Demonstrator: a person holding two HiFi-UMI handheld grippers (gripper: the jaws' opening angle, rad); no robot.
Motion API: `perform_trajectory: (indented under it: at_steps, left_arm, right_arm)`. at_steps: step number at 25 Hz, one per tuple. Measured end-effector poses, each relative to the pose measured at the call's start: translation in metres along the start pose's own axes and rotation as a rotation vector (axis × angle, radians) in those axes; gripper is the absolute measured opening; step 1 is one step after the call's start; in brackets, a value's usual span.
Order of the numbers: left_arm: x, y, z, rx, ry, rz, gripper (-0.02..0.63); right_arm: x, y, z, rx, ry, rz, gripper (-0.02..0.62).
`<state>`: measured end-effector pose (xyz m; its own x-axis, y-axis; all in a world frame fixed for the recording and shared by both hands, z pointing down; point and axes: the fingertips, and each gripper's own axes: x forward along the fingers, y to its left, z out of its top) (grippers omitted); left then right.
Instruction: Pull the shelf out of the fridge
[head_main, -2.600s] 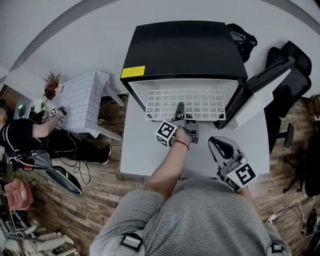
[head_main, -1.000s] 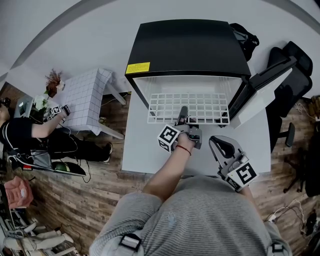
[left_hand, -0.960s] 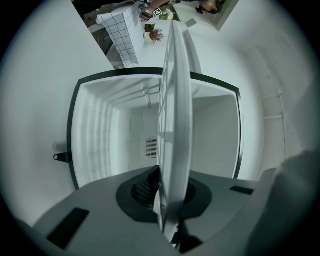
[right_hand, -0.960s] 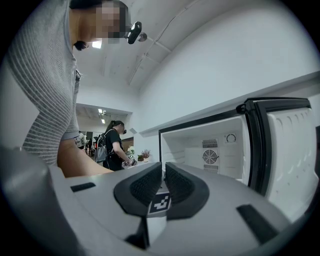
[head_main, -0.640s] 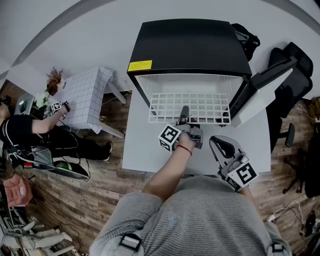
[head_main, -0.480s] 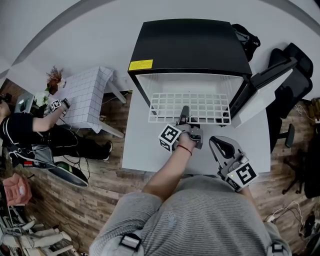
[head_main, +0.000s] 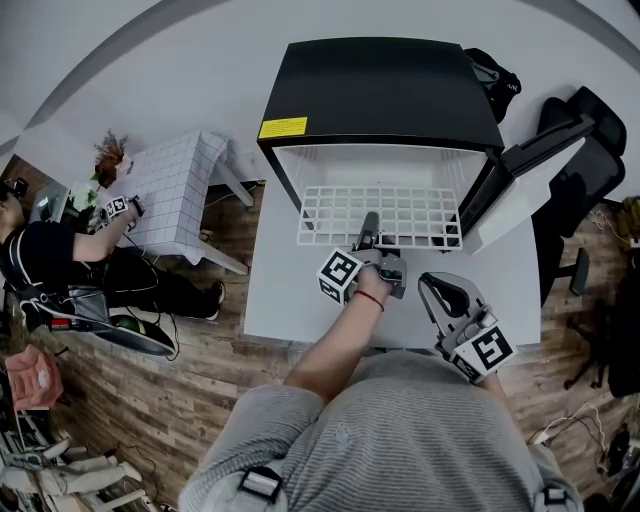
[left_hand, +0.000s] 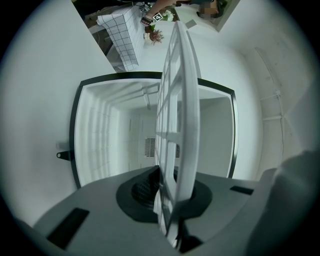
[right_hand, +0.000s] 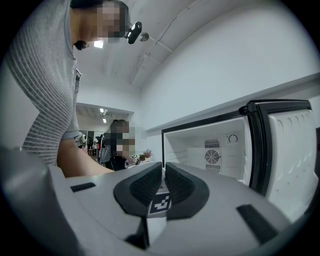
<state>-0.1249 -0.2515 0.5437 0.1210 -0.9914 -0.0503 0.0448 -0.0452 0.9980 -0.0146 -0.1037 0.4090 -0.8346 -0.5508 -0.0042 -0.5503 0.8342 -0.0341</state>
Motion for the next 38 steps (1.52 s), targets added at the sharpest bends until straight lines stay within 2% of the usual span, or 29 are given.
perform_trajectory:
  at_steps: [5, 14, 19, 22, 31, 36, 38]
  left_arm:
    - [-0.002, -0.002, 0.0, -0.001, 0.0, -0.003, 0.035]
    - [-0.011, -0.002, -0.006, 0.002, 0.009, -0.012, 0.035]
    - [-0.03, 0.005, -0.012, -0.045, 0.009, -0.002, 0.035]
    - [-0.04, 0.006, -0.011, -0.03, 0.019, -0.014, 0.035]
    - [-0.055, -0.026, 0.008, -0.055, -0.032, -0.087, 0.035]
    - [-0.061, -0.044, 0.012, -0.028, -0.034, -0.125, 0.035]
    - [-0.062, -0.042, 0.015, -0.003, -0.031, -0.115, 0.035]
  right_arm:
    - [0.001, 0.004, 0.002, 0.012, 0.002, 0.025, 0.014]
    - [-0.002, 0.001, 0.0, 0.001, -0.001, 0.011, 0.014]
    - [0.001, 0.006, 0.009, 0.009, -0.035, 0.033, 0.014]
    - [0.003, 0.011, 0.013, 0.001, -0.038, 0.051, 0.014]
    - [0.0, 0.031, 0.012, -0.022, -0.013, 0.115, 0.014]
    - [-0.004, 0.035, 0.01, -0.02, -0.004, 0.119, 0.014]
    - [-0.003, 0.038, 0.01, -0.022, -0.005, 0.127, 0.014]
